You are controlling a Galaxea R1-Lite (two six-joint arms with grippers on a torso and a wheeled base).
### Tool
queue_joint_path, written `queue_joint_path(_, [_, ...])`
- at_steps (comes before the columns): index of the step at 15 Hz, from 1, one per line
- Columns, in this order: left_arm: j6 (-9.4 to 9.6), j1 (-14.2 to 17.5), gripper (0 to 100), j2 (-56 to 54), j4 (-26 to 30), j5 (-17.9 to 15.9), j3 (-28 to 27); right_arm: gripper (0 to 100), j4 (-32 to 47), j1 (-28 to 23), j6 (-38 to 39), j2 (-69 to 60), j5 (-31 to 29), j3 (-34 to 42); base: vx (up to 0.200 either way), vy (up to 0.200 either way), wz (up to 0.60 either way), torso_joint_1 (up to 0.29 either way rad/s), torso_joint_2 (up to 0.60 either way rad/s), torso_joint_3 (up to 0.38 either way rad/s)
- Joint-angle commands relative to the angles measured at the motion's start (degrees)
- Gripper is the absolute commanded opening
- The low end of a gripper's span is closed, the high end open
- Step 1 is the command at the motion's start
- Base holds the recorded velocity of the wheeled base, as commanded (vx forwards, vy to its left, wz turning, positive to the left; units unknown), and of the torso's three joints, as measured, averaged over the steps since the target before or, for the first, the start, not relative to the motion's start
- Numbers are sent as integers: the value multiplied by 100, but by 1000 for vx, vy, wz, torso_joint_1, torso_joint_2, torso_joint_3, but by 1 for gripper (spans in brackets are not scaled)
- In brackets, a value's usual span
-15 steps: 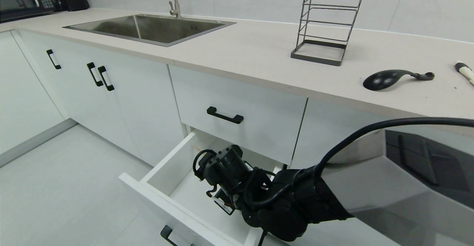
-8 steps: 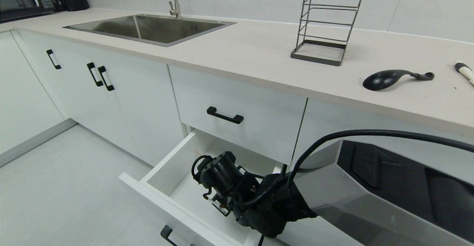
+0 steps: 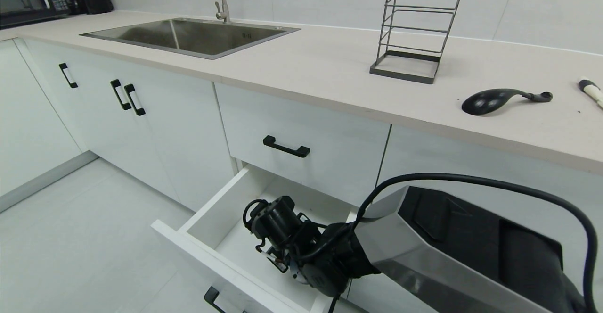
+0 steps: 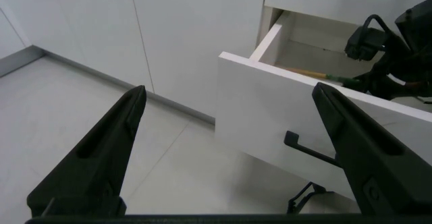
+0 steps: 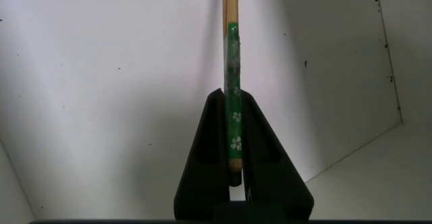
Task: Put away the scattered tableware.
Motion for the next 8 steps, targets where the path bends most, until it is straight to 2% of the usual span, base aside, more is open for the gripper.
queue_joint_path(1, [-4,10,100,7,-2,-2,0,0,-2,2,-4,145,-1,-71,0,0,0,0,0,0])
queue_joint_path(8, [-4,1,100,7,-2,-2,0,0,16,11,-101,162,-10,-27,0,0,0,0,0,0])
